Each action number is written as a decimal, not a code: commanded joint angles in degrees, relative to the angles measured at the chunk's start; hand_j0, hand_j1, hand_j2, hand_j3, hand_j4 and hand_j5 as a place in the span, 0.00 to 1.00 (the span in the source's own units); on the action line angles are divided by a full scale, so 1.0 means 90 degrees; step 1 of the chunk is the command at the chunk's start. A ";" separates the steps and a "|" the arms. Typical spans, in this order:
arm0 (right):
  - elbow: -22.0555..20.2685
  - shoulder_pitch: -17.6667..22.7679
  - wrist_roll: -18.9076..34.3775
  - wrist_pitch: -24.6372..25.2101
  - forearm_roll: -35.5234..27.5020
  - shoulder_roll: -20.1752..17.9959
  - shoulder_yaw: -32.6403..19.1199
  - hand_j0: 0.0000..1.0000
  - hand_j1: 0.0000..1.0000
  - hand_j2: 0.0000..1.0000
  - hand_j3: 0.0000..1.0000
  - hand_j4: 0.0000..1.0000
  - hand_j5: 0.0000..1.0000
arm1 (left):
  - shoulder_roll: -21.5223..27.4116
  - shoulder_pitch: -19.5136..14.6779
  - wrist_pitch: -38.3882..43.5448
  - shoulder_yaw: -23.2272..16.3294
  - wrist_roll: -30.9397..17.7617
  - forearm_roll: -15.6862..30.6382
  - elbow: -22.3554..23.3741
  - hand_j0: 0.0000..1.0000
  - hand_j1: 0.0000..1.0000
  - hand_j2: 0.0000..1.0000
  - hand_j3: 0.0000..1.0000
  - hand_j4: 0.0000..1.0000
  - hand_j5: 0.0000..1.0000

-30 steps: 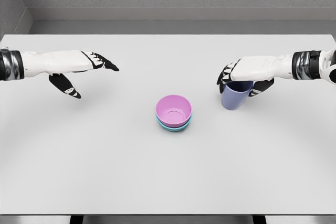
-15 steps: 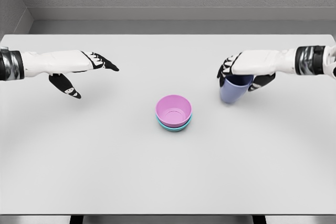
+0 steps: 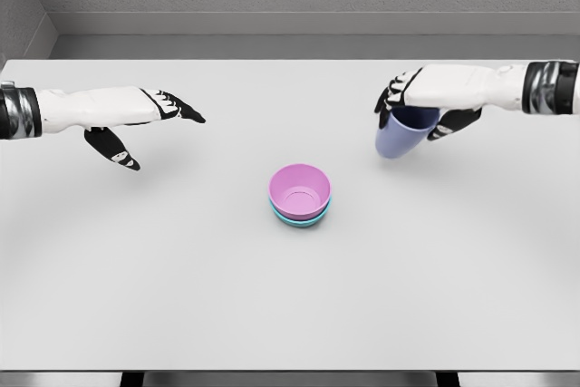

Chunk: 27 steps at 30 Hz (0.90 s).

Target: Stacking bowl and cup with both arms

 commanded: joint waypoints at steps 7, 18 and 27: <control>-0.0605 0.0000 0.0000 0.0019 -0.0140 0.0059 -0.0034 0.54 0.54 0.54 0.54 0.54 0.54 | 0.0005 0.0000 0.0017 0.0005 0.0003 0.0041 0.0000 1.00 1.00 1.00 1.00 1.00 1.00; -0.1611 -0.0039 0.0000 0.0019 -0.0130 0.0049 -0.0034 0.54 0.54 0.54 0.54 0.54 0.54 | 0.0005 0.0039 0.0017 0.0005 0.0003 0.0041 0.0000 1.00 1.00 1.00 1.00 1.00 1.00; -0.2246 -0.0049 0.0000 0.0019 -0.0130 0.0000 -0.0191 0.56 0.56 0.56 0.56 0.56 0.56 | 0.0005 0.0039 0.0017 0.0005 0.0003 -0.0007 0.0000 1.00 1.00 1.00 1.00 1.00 1.00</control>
